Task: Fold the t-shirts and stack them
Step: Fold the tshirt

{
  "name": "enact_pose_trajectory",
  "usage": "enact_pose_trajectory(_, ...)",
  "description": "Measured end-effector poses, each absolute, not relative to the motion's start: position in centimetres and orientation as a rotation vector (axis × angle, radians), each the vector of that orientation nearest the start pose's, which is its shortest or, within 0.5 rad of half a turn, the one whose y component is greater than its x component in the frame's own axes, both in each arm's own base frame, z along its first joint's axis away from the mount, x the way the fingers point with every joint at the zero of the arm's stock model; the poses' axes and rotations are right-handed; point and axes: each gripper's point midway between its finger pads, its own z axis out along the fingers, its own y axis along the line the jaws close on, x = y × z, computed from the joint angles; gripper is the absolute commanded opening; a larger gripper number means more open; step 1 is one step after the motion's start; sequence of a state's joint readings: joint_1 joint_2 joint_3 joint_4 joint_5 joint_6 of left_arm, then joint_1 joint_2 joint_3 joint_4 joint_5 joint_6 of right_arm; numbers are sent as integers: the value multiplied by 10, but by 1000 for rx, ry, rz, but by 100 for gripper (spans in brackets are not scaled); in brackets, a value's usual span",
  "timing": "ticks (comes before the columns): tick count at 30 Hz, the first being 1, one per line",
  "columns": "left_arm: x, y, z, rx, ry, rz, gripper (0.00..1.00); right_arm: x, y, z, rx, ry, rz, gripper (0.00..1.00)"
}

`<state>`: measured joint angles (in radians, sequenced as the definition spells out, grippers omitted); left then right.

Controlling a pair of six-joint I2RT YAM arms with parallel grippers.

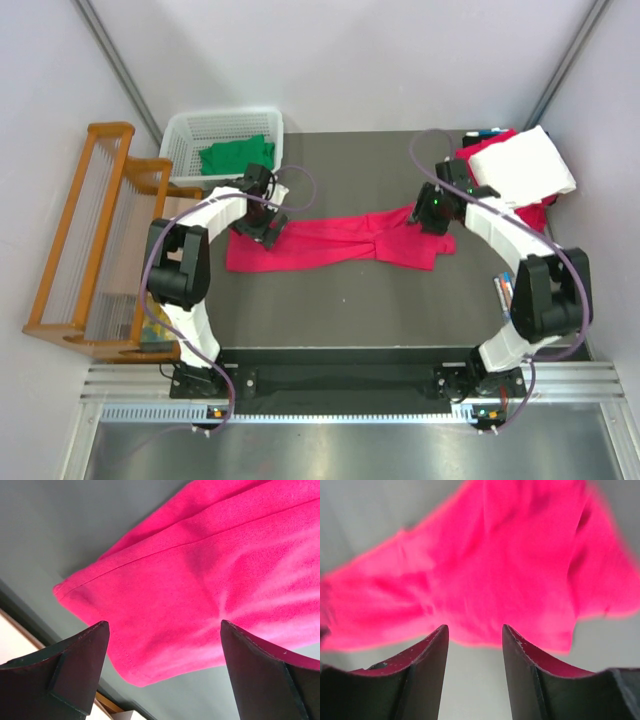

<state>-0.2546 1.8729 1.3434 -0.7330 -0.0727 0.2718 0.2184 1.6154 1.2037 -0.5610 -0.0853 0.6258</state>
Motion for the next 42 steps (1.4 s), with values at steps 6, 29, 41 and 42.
enact_pose_trajectory(6, 387, -65, 59, 664, 2670, 140, 95, 315, 127, 81, 493, 2650, 411, 46)
enact_pose_trajectory(29, 389, -46, 37, 734, 2661, 269, 93, 335, 98, 25, 612, 2731, 238, 43)
enact_pose_trajectory(41, 368, -46, 73, 857, 2633, 225, 93, 395, 63, 26, 752, 2680, 264, 40)
enact_pose_trajectory(42, 364, -46, 80, 872, 2624, 216, 93, 397, 60, 26, 760, 2679, 265, 40)
